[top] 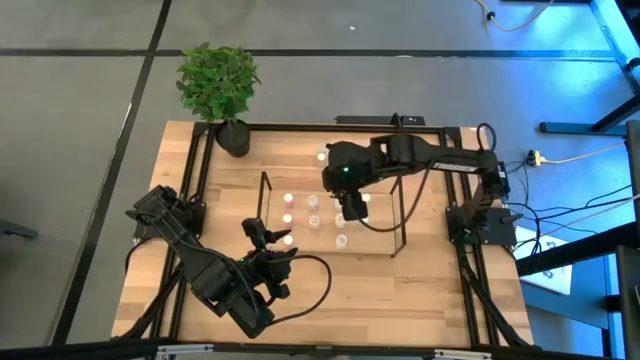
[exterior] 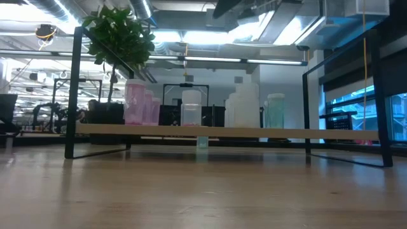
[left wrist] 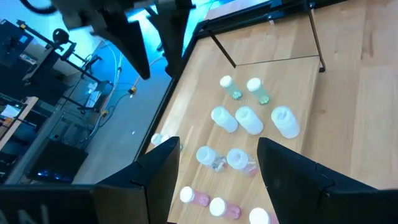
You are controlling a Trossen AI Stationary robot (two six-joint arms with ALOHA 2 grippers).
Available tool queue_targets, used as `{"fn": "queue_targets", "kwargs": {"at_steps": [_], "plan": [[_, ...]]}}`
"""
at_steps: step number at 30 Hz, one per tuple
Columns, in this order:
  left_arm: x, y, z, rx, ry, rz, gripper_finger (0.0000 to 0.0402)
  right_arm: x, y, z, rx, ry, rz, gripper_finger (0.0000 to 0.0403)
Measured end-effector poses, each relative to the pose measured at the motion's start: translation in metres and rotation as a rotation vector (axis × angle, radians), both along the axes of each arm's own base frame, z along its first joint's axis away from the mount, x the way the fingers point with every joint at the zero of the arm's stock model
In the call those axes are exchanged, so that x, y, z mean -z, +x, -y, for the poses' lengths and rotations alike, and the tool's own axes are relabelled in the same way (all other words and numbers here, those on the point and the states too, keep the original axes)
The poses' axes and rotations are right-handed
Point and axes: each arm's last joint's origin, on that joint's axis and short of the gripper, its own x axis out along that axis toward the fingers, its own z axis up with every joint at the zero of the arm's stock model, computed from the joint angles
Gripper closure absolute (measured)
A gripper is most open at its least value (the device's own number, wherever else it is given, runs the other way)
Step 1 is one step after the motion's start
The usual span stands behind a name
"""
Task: Pick and place medicine bottles onto shelf by color
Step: Put the transparent pill bottle on the shelf aligned with the other transparent pill bottles
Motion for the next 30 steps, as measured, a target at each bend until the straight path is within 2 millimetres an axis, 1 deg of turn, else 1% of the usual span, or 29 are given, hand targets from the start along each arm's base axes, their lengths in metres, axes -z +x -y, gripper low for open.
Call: {"fn": "queue_targets", "kwargs": {"at_steps": [4,7,10,14,20,25,27,30], "plan": [[0.0,0.0,0.0,0.0,0.0,0.0,0.0192,-0.011,-0.009,0.0,-0.018,-0.013,0.032,0.0186],[0.0,0.0,0.0,0.0,0.0,0.0,0.0192,-0.016,-0.012,0.002,-0.021,-0.015,0.06,0.0186],[0.0,0.0,0.0,0.0,0.0,0.001,0.0192,-0.015,-0.012,0.005,-0.035,-0.024,0.051,0.0186],[0.0,0.0,0.0,0.0,0.0,0.0,0.0192,-0.014,-0.014,0.018,0.001,-0.018,0.031,0.0186],[0.0,0.001,-0.001,0.039,0.064,-0.058,0.0192,-0.007,-0.019,0.034,0.004,0.054,0.0,0.0186],[0.0,0.001,-0.002,0.089,0.144,-0.135,0.0192,0.005,-0.029,0.039,0.022,0.061,-0.013,0.0186],[0.0,0.002,-0.003,0.11,0.175,-0.167,0.0192,0.004,-0.035,0.039,0.023,0.058,-0.003,0.0186],[0.0,0.002,-0.003,0.118,0.184,-0.18,0.0192,-0.003,-0.044,0.037,0.008,0.046,0.041,0.0186]]}}
